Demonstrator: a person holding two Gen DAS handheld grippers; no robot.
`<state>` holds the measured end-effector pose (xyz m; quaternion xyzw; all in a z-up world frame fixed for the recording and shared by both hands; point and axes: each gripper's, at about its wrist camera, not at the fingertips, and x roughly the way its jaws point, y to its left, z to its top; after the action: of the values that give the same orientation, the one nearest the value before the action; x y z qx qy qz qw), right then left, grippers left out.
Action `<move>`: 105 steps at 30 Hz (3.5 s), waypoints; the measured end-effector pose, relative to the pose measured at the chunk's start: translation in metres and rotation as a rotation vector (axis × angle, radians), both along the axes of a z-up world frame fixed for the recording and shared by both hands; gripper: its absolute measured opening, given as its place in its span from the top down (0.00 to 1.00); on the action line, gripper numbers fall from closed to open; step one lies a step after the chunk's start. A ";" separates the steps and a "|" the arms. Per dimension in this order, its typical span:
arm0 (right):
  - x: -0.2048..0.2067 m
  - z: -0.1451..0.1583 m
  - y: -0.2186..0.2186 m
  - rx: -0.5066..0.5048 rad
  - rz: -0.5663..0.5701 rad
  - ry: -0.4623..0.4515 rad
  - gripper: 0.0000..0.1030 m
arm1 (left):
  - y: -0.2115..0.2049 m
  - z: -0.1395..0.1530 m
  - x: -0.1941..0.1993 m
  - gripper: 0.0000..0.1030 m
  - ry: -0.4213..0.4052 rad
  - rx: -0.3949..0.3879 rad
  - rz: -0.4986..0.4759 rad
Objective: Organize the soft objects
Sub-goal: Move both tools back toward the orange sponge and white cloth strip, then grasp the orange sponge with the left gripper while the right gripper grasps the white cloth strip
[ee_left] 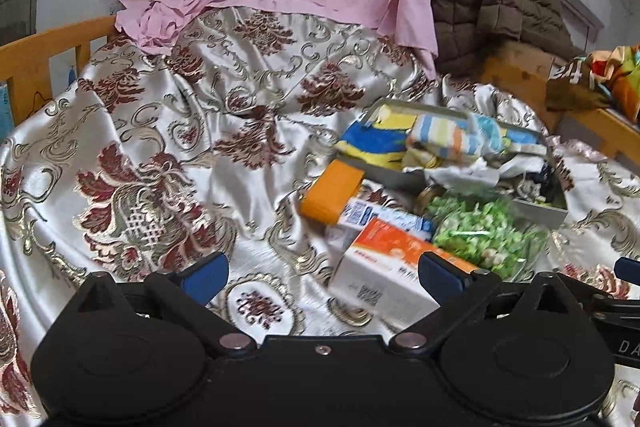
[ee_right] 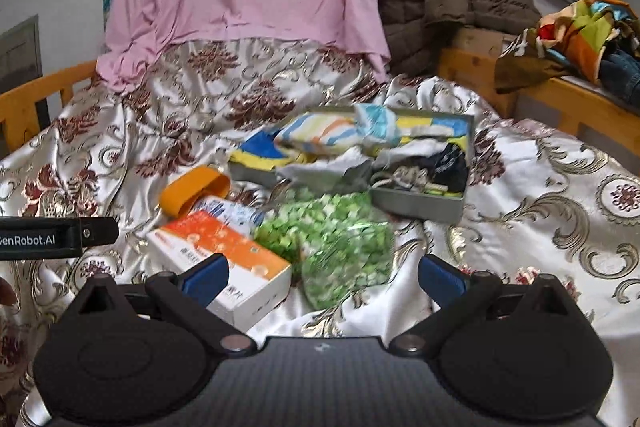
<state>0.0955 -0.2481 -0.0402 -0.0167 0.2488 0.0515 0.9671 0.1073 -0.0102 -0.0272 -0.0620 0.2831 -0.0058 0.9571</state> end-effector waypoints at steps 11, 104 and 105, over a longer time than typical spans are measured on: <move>0.008 -0.011 0.008 -0.006 0.052 0.051 0.00 | 0.008 -0.011 0.008 0.02 0.038 0.043 0.040; 0.195 -0.031 0.052 -0.319 0.332 -0.036 0.37 | -0.032 -0.039 0.218 0.43 0.133 0.231 -0.275; 0.196 -0.031 0.052 -0.315 0.333 -0.029 0.38 | -0.032 -0.040 0.220 0.46 0.147 0.229 -0.278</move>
<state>0.2920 -0.1964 -0.0710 -0.2090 0.2335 0.1708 0.9342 0.3269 -0.0420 -0.0670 0.0866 0.3568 -0.1014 0.9246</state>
